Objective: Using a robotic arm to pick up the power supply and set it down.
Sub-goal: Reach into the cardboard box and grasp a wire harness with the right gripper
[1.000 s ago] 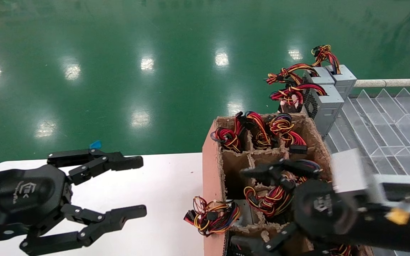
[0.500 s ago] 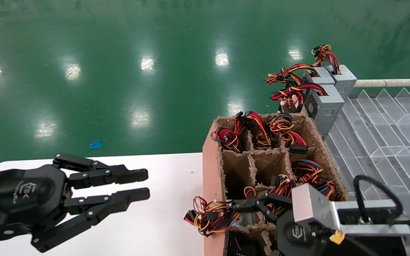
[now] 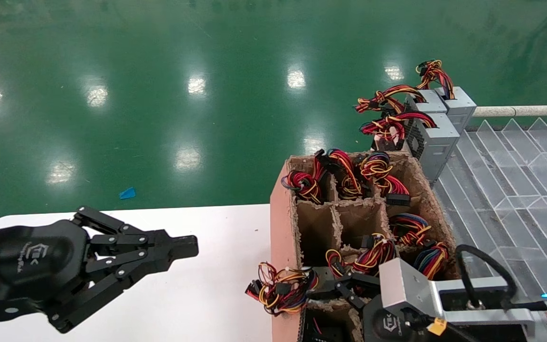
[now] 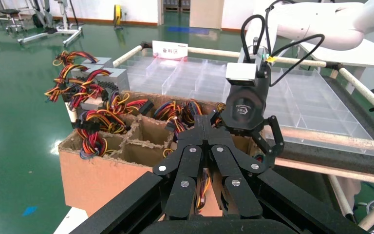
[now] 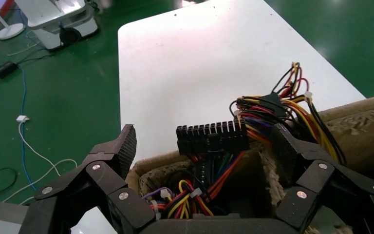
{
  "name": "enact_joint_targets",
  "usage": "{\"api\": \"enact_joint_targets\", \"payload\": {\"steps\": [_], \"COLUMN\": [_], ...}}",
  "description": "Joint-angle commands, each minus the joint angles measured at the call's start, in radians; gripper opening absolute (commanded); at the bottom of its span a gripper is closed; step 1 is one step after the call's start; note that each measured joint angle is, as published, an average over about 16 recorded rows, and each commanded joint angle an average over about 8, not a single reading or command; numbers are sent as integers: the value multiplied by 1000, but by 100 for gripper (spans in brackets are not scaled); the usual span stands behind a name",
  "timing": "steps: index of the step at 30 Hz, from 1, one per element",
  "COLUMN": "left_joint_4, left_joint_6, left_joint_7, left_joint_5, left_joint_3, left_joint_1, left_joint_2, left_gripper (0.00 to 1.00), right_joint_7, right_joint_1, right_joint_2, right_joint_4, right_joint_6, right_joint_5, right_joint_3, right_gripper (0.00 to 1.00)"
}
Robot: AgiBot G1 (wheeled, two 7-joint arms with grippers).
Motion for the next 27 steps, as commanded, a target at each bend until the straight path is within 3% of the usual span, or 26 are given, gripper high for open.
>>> {"api": "enact_joint_targets", "payload": {"steps": [1,6,27], "left_joint_4": [0,0,0], "left_joint_6": [0,0,0], "left_joint_7": [0,0,0], "left_joint_5": [0,0,0], "left_joint_3": [0,0,0], "left_joint_1": [0,0,0], "left_joint_2": [0,0,0], "left_gripper": [0,0,0], "right_joint_7": [1,0,3], "right_joint_1": [-1,-3,-14], "right_joint_2": [-5,-11,3], "right_joint_4": [-4,-7,15], "right_joint_6": [1,2,21], "right_joint_5": [-2,-4,-11], "right_joint_3": [-3,-6,0], "right_gripper": [10,0,0]}}
